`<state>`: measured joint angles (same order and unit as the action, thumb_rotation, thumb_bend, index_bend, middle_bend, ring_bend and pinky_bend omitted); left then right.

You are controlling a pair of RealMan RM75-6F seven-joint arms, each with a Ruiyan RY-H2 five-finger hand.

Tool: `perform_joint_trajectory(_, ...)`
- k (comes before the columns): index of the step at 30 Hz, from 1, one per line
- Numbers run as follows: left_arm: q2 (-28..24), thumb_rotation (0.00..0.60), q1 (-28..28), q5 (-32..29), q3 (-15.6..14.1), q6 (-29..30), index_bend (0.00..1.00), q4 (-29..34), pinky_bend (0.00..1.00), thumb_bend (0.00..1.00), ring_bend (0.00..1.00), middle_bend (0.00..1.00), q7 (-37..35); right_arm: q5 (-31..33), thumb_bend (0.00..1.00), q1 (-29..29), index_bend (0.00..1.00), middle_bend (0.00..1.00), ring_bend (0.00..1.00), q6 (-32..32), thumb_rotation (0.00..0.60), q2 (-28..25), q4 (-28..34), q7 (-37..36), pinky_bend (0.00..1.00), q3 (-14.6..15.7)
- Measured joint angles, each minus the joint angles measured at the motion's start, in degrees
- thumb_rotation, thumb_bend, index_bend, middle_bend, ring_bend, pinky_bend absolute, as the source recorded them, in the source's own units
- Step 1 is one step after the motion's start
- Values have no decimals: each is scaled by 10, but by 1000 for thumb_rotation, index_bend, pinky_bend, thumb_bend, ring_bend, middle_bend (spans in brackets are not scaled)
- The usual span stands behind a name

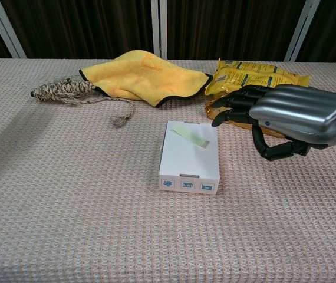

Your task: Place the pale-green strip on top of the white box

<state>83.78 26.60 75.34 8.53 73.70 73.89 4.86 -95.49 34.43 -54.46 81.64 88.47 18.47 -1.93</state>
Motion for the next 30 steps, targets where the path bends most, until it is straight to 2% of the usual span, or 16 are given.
perform_joint_trajectory(9, -3, 600, -5, 1, 4, -1, 334, 2, 303, 161, 147, 231, -1, 1, 985, 15, 201, 0, 0, 3, 326, 29, -21, 0, 0, 6)
perform_joint_trajectory(30, -2, 600, -8, 2, 7, -15, 336, -2, 303, 161, 146, 231, -3, 24, 985, 21, 250, 0, 0, 2, 327, 43, -37, 2, 0, 22)
